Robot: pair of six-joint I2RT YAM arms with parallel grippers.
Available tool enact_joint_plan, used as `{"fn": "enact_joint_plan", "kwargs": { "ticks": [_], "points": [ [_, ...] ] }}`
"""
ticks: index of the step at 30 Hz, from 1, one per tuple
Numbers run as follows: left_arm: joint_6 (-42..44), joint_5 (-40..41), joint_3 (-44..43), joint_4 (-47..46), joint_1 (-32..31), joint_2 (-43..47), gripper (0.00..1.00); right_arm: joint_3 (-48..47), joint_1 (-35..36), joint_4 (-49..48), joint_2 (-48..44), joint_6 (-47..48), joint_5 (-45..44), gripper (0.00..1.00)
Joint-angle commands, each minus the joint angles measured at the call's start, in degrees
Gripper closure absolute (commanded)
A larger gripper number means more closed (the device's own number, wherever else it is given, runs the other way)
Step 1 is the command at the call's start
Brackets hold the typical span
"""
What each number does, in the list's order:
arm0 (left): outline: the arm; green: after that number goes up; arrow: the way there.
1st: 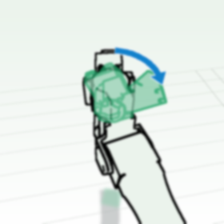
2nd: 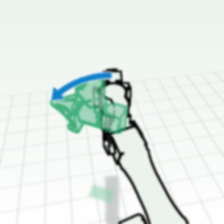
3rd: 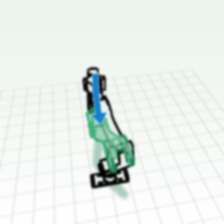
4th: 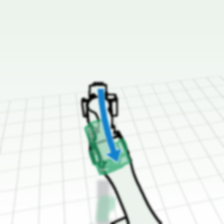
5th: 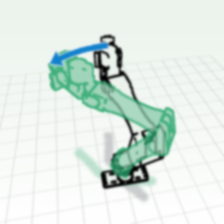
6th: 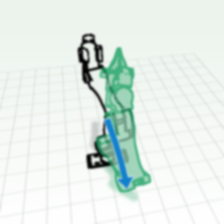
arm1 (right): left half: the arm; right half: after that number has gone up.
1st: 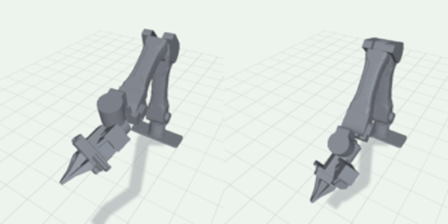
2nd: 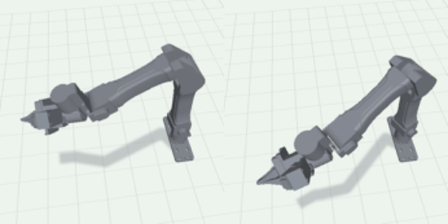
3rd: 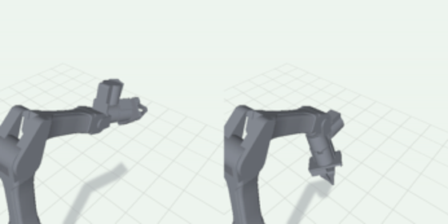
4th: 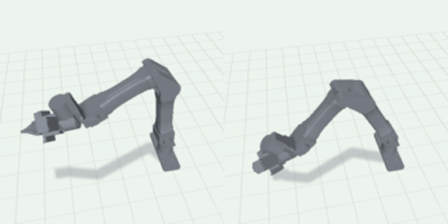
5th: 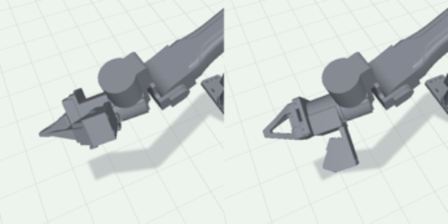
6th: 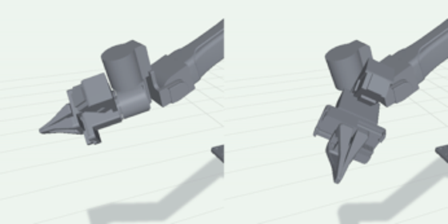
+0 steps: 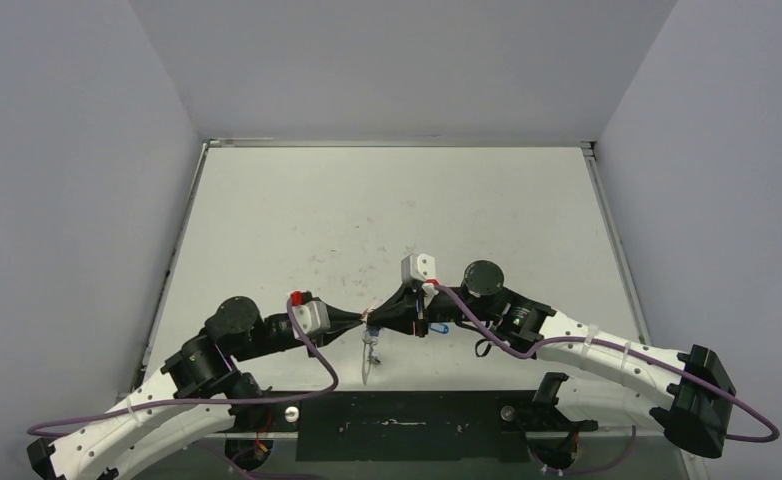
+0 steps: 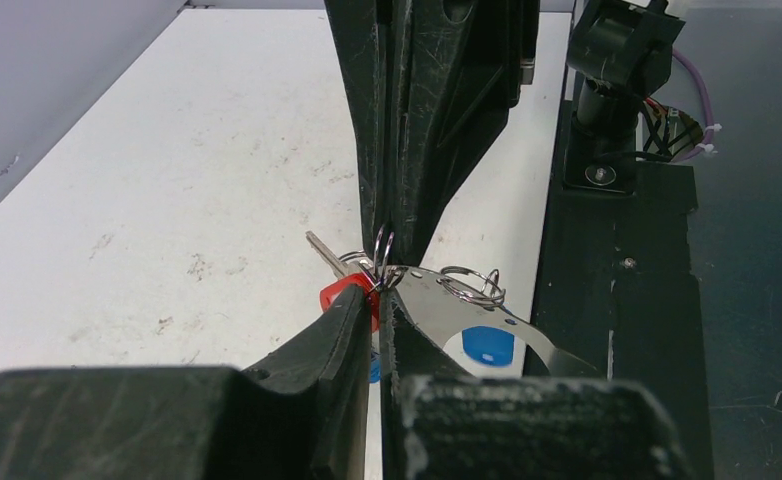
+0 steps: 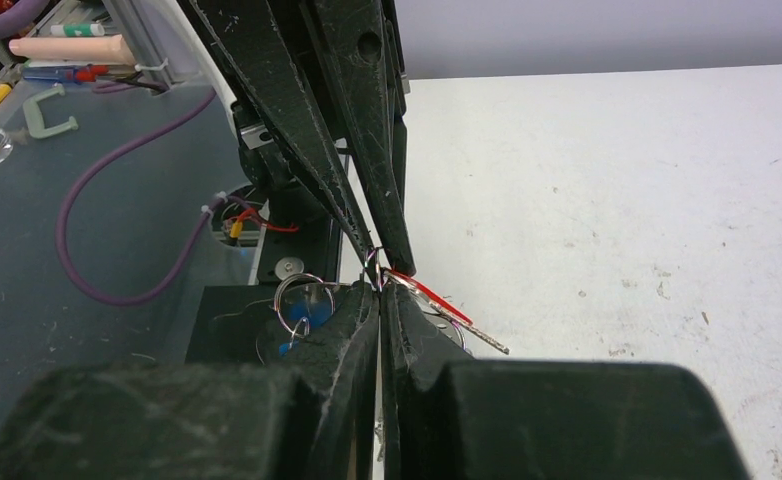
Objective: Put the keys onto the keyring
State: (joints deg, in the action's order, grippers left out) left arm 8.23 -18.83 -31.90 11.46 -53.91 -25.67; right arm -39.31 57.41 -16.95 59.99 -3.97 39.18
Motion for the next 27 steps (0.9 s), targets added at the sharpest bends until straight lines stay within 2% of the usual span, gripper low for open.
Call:
{"fn": "enact_joint_plan", "kwargs": {
  "ticks": [1,16,22,25,27],
  "points": [
    [0.87,-1.09,-1.96,1.99,-0.14,-0.59,1.00,-0.96,0.04,-7.12,-2.11,-0.70,0.37,1.00],
    [3.50,2.48,-1.42,3.70,-0.14,-3.73,1.00,-0.21,0.07,-9.82,-2.86,-2.42,0.19,1.00],
    [4.07,1.92,-2.13,4.95,-0.15,-2.03,0.68,0.50,0.11,-9.97,-3.01,-2.45,-0.66,1.00],
    [2.19,2.67,-1.57,3.40,-0.15,0.27,0.57,0.48,0.07,-9.88,-2.87,-2.53,-0.64,1.00],
    [0.35,3.87,-1.01,1.62,-0.19,1.92,0.53,0.33,0.09,-9.62,-2.78,-2.61,-0.54,1.00]
  ]
}}
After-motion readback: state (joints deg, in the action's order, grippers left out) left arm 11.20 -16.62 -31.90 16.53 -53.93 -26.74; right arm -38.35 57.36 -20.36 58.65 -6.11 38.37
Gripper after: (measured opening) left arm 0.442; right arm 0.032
